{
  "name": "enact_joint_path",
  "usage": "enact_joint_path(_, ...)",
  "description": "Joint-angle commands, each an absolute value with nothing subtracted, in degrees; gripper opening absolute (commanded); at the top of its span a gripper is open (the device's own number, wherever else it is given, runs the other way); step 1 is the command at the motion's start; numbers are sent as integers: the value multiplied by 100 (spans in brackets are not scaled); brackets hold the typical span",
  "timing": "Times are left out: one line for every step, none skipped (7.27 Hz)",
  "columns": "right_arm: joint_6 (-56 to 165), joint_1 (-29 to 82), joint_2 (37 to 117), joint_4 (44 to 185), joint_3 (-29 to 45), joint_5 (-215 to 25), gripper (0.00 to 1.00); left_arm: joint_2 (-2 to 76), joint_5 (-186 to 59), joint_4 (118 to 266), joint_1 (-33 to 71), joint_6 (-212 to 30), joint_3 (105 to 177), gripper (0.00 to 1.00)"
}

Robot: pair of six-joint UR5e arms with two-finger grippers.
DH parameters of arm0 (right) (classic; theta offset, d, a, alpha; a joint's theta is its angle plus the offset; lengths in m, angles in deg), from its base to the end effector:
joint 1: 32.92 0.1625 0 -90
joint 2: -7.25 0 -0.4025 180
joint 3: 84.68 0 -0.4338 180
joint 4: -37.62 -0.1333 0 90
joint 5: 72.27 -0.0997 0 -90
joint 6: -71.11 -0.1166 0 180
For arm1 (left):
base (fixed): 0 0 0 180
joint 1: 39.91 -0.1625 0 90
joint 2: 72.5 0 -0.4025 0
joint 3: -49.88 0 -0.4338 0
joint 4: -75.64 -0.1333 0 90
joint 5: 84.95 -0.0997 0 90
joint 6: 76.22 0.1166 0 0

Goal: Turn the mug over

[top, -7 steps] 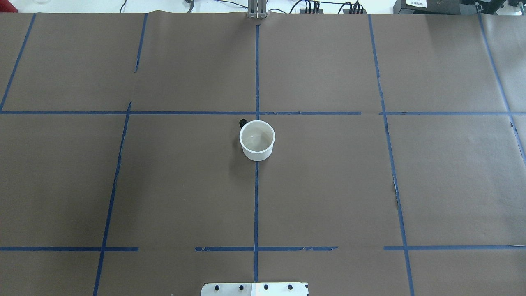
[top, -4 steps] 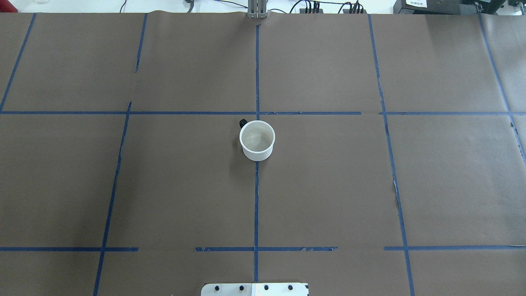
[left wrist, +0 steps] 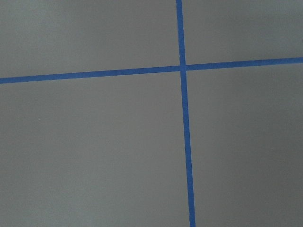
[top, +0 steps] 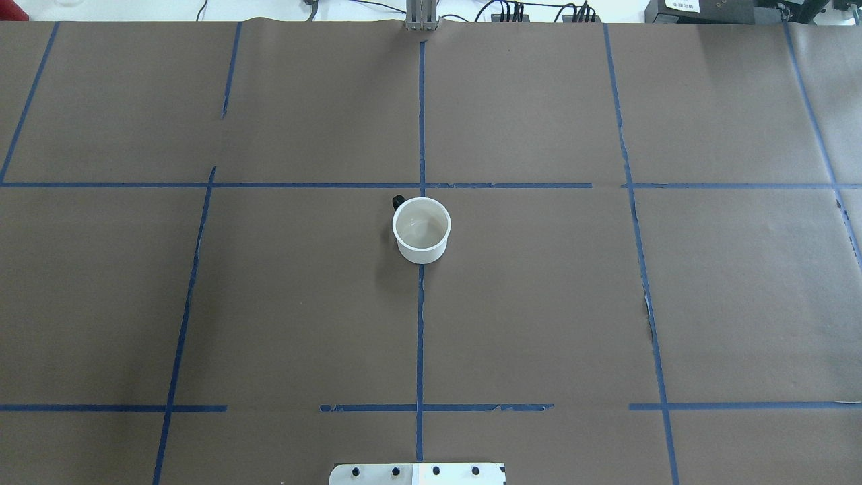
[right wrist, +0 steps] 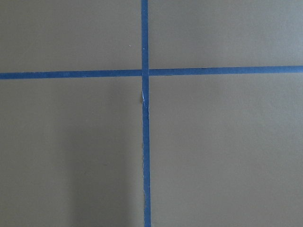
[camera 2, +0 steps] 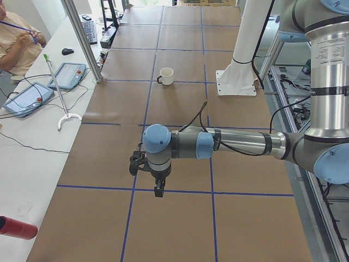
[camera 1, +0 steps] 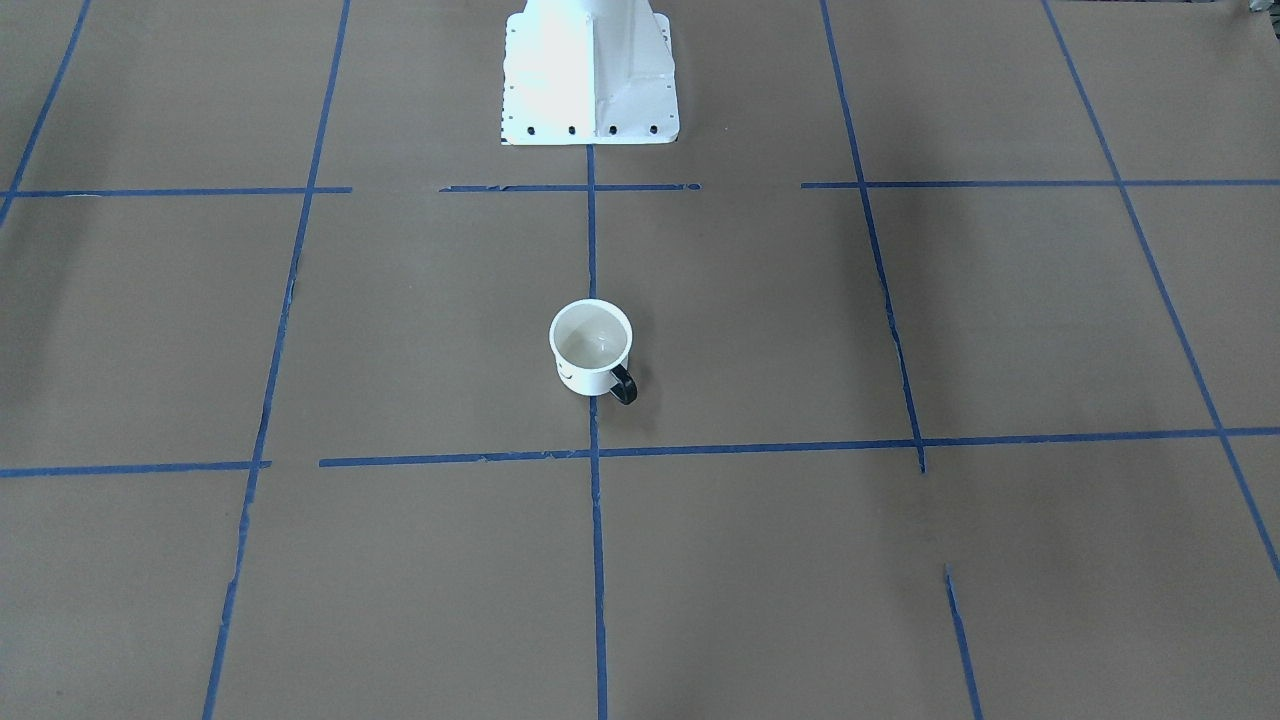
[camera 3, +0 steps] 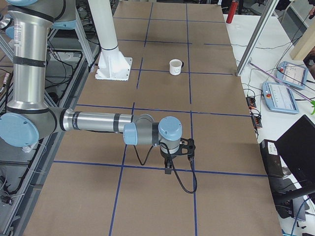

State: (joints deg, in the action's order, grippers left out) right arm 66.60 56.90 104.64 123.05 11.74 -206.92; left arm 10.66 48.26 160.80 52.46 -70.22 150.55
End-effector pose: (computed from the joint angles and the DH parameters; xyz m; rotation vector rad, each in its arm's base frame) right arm 0.0498 -0.4868 0.6455 0.0277 -0.7809 0.0472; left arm -0.0734 -0.4805 0.6199 0.0383 0.7534 0.0537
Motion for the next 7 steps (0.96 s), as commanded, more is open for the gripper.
enact_joint_path(6663,5690,10464,12305,1165,-20692,100,871,4829,16717,5255,-7016,15051,100)
enact_joint_path(6663,5690,10464,12305,1165,-20692,100,827,4846,16887,5238,-7050,15034,100)
enact_joint_path(6654,5690,10464,12305,1174,-20692,100,897,5229,16959,5238,-7042,14947,100)
enact_joint_path(6663,5690,10464,12305,1174,-20692,100,1045,5703,16881,5247,-7025,14955,100)
enact_joint_path(6663,5690,10464,12305,1165,-20692,100,1003,5934,16880,5255,-7033,14746,100)
enact_joint_path(6663,5690,10464,12305,1174,-20692,100,1003,5936,16863,5264,-7033,14657,100)
enact_joint_path(6654,5690,10464,12305,1174,-20692,100,950,5910,16854,5264,-7033,14699,100)
